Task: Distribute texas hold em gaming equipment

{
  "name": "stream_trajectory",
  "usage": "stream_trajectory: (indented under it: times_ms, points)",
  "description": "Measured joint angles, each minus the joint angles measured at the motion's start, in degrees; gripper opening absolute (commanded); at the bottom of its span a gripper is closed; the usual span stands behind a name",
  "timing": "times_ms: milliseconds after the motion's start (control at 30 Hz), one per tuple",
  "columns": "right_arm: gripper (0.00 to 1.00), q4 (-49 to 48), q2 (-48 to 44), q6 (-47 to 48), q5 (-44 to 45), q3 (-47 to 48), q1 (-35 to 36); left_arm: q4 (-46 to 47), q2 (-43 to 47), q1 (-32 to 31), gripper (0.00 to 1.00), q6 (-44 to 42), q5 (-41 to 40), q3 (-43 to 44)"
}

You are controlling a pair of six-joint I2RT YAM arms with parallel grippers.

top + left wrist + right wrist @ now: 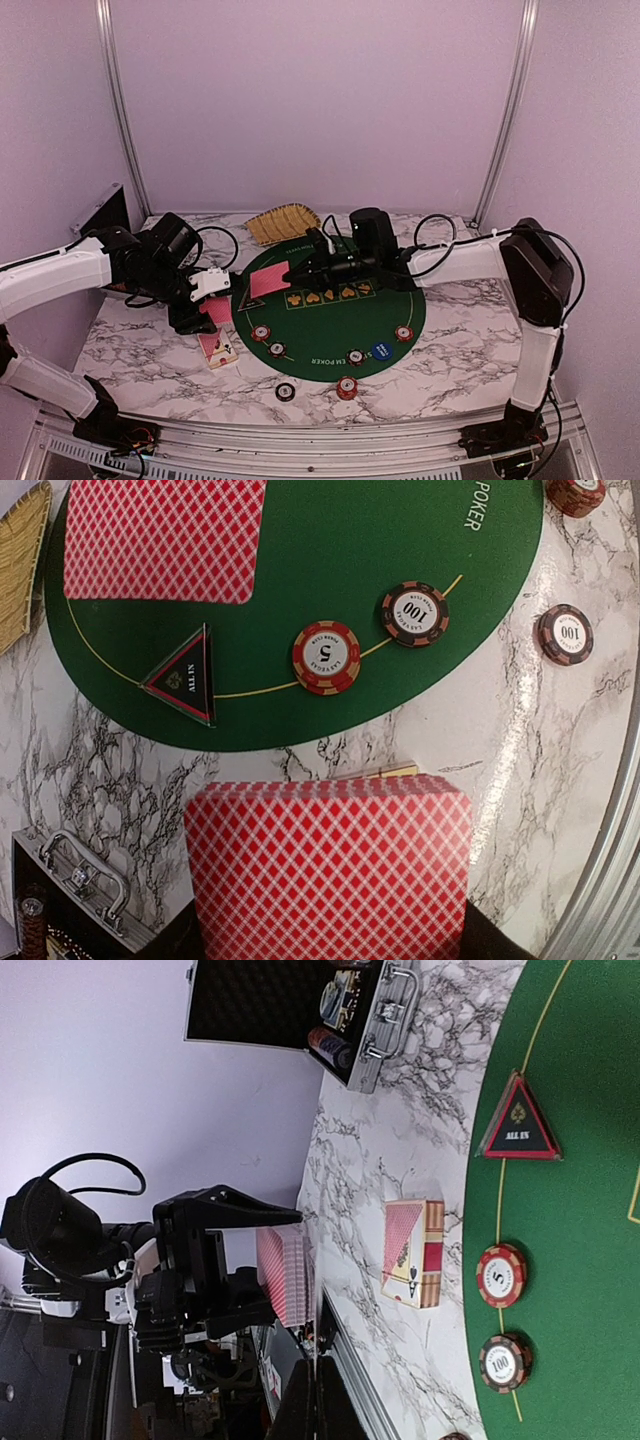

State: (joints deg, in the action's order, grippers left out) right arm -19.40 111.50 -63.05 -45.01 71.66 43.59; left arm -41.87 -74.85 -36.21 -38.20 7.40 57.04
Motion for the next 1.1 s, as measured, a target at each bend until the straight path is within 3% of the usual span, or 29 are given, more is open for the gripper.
stream_trajectory:
  times_ms: [233,600,1100]
  points:
    - [0.0,4.7,2.1,3.6,0.1,3.1,-2.7,0.0,0.0,0.1,0.0,0.1,-0.1,0.0]
    - [0.0,11.5,17.5,8.3,3.0,17.8,-3.0,-0.3,0.0,0.2,0.0,0.3,-0.1,0.0]
    - [0.0,16.2,21.4,11.0,4.4,19.4,-2.7,-0.4,0.0,0.2,0.0,0.3,0.0,0.0]
